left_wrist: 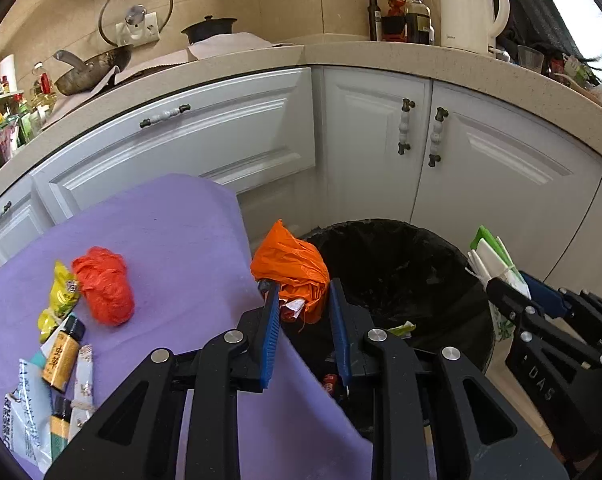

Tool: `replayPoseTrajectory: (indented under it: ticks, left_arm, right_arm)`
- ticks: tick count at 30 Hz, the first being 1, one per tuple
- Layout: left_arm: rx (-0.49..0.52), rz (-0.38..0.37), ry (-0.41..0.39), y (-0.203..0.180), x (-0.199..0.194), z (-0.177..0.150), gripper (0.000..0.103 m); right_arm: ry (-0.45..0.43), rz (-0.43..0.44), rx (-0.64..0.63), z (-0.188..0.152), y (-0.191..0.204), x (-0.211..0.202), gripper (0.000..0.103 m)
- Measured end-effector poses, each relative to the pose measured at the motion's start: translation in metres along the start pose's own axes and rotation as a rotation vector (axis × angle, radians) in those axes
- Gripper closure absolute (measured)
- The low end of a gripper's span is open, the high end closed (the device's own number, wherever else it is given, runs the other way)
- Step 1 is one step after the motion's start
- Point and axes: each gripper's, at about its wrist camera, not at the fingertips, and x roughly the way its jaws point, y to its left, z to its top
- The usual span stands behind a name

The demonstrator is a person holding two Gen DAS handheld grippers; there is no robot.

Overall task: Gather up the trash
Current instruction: 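Carry the orange bag and green-white wrapper over the black bin and open both grippers, then move both open grippers back over the table of trash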

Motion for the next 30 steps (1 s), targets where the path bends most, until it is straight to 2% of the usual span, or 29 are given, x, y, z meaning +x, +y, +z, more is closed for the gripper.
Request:
replayPoseTrajectory:
  ticks: [3,7,9,11,21,30]
  left_arm:
    - [0.013,-0.004,0.008,-0.005,0.005,0.004,0.078]
    - [0.020,0.000,0.038,-0.007,0.012,0.005,0.067]
    - [0.013,-0.001,0.041,-0.007,0.013,0.006,0.059]
    - [-0.001,0.000,0.030,-0.004,0.011,0.006,0.054]
    - [-0.037,0.024,0.005,0.018,-0.013,0.000,0.053]
    - [-0.091,0.109,-0.008,0.071,-0.058,-0.018,0.053]
  right_arm:
    - [0.004,0.001,0.005,0.000,-0.002,0.006,0.075]
    - [0.007,0.002,0.012,0.000,-0.005,0.011,0.073]
    - [0.002,-0.002,0.020,0.000,-0.006,0.010,0.064]
    - [-0.006,-0.003,0.023,0.001,-0.006,0.008,0.064]
    - [-0.014,0.027,0.003,0.003,0.010,-0.006,0.064]
    - [-0.005,0.133,-0.051,0.000,0.062,-0.024,0.064]
